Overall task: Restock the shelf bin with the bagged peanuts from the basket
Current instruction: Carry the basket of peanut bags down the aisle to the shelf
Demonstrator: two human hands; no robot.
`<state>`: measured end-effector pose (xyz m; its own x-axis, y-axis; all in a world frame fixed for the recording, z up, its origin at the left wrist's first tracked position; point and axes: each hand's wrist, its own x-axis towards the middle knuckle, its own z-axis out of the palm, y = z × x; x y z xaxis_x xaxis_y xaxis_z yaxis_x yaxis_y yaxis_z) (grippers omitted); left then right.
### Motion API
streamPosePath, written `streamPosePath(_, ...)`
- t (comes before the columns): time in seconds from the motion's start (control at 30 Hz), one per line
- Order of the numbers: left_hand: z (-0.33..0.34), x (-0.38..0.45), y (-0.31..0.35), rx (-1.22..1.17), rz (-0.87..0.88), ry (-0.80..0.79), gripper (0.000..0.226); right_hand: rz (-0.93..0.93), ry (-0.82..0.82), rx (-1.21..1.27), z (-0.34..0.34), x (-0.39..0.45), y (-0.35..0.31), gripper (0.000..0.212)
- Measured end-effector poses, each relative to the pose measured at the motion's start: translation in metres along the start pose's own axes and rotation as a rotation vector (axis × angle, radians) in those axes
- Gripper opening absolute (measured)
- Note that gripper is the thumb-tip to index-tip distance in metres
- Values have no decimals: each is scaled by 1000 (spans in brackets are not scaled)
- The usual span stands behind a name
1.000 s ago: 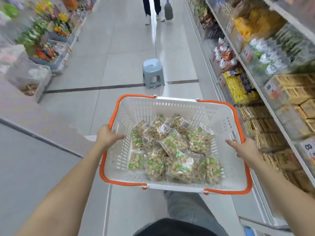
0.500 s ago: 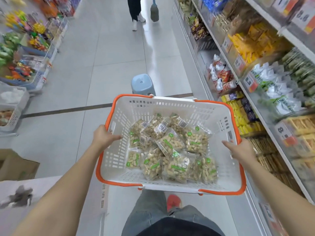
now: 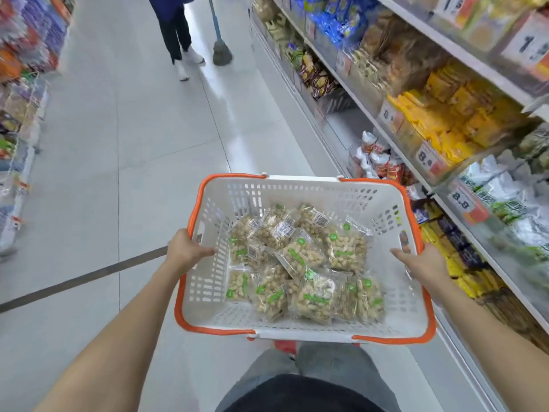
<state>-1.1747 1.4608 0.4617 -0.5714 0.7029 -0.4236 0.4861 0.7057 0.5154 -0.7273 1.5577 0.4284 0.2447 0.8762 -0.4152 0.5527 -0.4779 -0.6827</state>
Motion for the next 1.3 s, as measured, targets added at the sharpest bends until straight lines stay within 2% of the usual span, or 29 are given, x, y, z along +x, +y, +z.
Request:
streamPosePath(0.13,-18,71,44,-7,27,2,46,48,18,3,23,38,-47,30)
streamPosePath(0.23,-29,126,71,40,40,-3,39,59,52,37,42,77,-72,28)
streamPosePath(0.33,-36,173,95,54,53,-10,44,90,66,29,59,109,-103,28)
streamPosePath(0.47,-44,227,122,49,43,-11,46,93,74,43,76,148,-143,24)
streamPosePath(0.6,-57,277,151,55,65,-22,45,145,103,3,92,179,-174,34)
streamPosePath(0.7,-63,312,168,89,76,-50,44,158,124,24,105,191,-195,27)
streamPosePath(0.8,-70,355,183,111,106,-96,45,190,151,32,120,203,-209,23)
streamPosePath(0.93,-77,409,205,173,185,-171,45,275,235,63,142,209,-220,34)
streamPosePath(1.17,-73,488,262,235,285,-256,47,333,311,230,173,210,-234,23)
streamPosePath(1.3,-57,523,304,299,331,-305,49,420,351,285,187,232,-225,32)
